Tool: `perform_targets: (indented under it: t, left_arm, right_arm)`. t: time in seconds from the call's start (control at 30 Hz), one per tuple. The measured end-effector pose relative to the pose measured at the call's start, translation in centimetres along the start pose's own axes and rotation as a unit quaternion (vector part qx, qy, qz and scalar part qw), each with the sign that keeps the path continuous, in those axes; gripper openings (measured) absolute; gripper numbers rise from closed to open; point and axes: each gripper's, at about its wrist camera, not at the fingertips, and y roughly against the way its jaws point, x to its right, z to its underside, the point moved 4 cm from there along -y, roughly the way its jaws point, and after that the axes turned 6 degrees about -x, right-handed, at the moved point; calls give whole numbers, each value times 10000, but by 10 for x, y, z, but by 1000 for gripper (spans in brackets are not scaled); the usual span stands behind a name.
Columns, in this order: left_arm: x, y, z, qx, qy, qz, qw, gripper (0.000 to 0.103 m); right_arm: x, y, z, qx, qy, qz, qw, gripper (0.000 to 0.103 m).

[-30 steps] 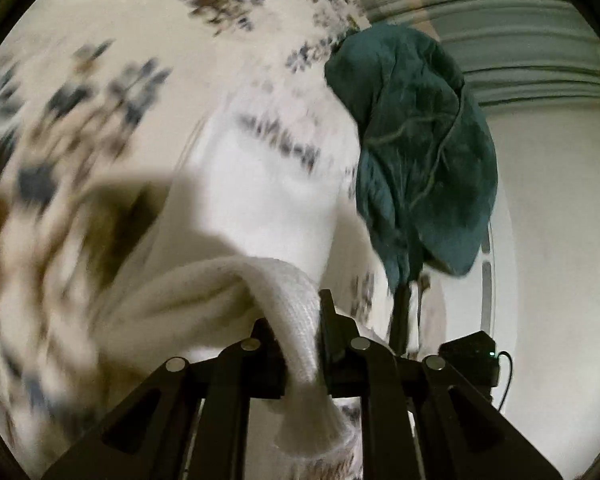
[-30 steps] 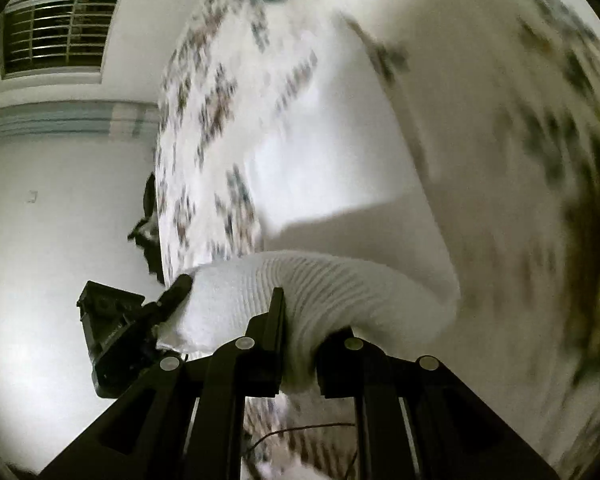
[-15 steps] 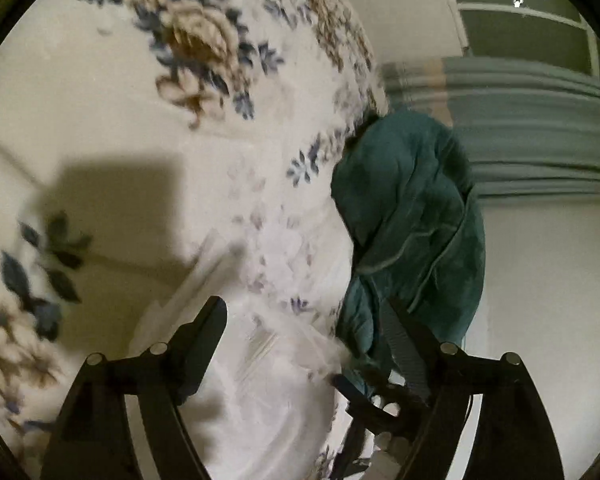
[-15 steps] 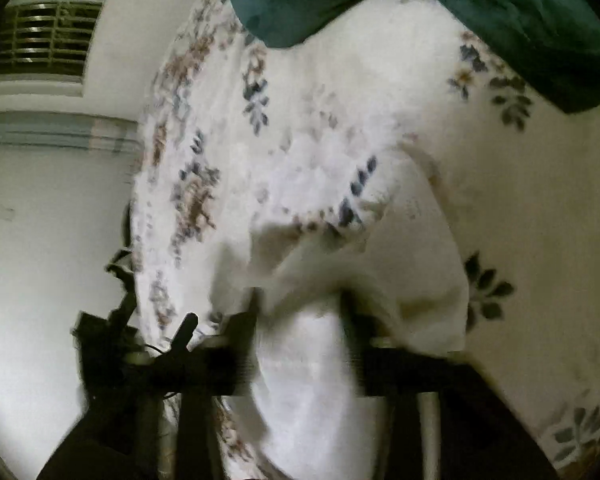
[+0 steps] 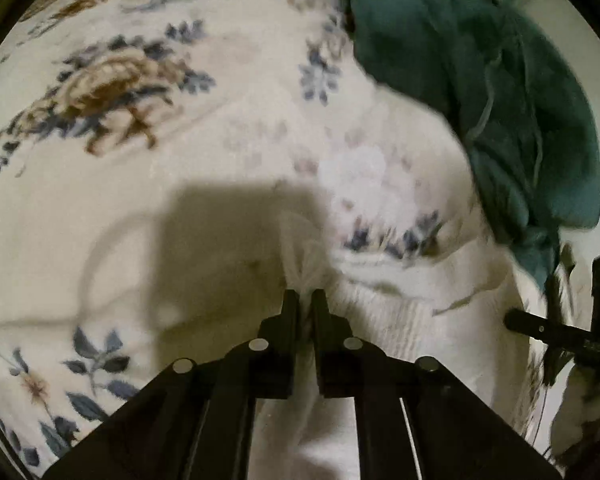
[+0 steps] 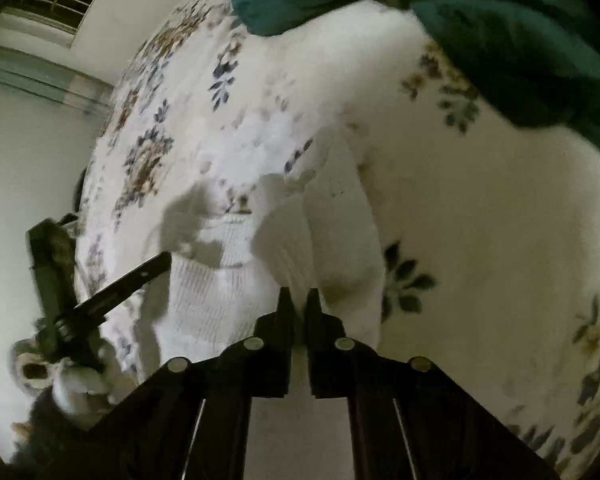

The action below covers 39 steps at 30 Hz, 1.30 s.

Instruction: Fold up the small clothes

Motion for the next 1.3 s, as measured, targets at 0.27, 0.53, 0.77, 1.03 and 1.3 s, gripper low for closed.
perform_targets:
  t: [0.27, 0.53, 0.77, 1.03, 1.3]
  left_arm:
    - [-52, -1, -16, 71, 759, -248, 9968, 2]
    - [-60, 2, -5, -356, 944, 295, 9945, 6]
    - [-54, 56, 91, -45, 1854, 1109, 9764, 70]
    - [-27, 36, 218, -210, 3602, 2199, 9064, 80]
    - [6, -40, 189, 196, 3754, 2453, 8936, 80]
  right_arm:
    - [8, 12, -35, 491, -117, 533, 9973, 4]
    - [36, -28, -46, -383, -563, 314, 9972, 28]
    - [58, 7, -13, -479, -527, -144, 9974, 81]
    - [60, -15, -4, -1082, -253, -1163, 9870, 102]
    - [17, -93, -21, -1853, 300, -1536, 9701, 103]
